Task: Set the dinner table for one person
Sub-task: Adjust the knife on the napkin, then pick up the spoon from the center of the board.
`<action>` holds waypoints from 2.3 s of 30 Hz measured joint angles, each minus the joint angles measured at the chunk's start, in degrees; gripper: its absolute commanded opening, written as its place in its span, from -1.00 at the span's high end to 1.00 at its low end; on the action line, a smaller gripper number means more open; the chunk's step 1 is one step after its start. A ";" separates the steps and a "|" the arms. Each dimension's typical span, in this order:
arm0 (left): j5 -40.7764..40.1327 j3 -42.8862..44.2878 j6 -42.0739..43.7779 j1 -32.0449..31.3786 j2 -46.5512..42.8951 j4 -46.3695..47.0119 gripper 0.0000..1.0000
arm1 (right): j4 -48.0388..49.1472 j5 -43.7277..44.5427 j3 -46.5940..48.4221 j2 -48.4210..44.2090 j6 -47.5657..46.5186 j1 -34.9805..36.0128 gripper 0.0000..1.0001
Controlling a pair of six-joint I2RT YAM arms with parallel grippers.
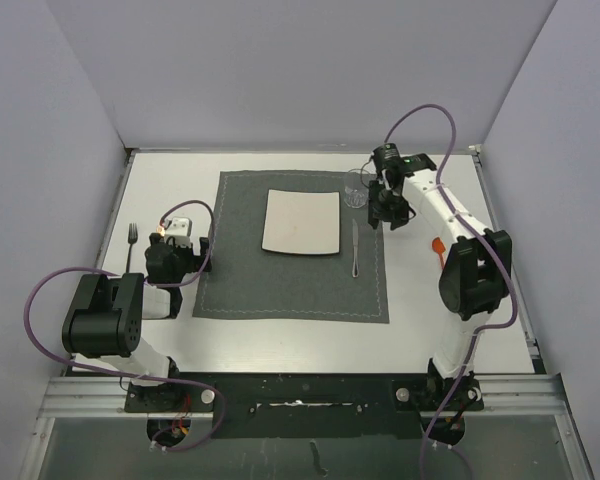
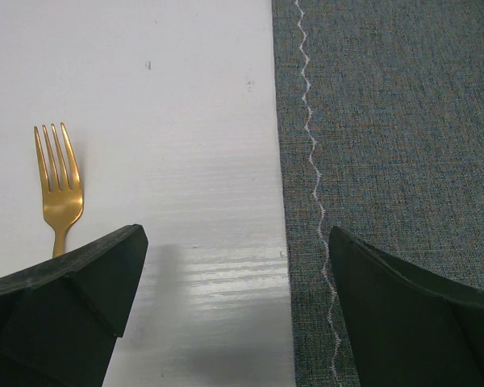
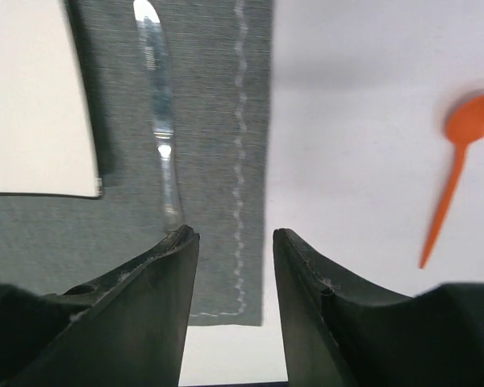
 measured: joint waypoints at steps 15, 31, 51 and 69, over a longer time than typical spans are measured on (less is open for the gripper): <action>-0.02 0.00 0.00 0.00 0.00 -0.02 -0.96 | 1.38 -7.87 -6.97 -3.52 -19.28 -19.85 -0.09; -0.02 0.00 0.00 0.00 0.00 0.00 -0.96 | 2.36 -12.55 -9.99 -2.45 -25.90 -24.33 -0.04; -0.02 0.00 0.00 0.00 0.00 0.00 -0.96 | 19.28 -18.23 -30.62 -10.23 -29.40 -30.29 0.06; -0.02 0.00 0.00 0.00 0.00 -0.02 -0.96 | 24.26 -17.09 -31.63 -7.69 -31.63 -34.47 0.05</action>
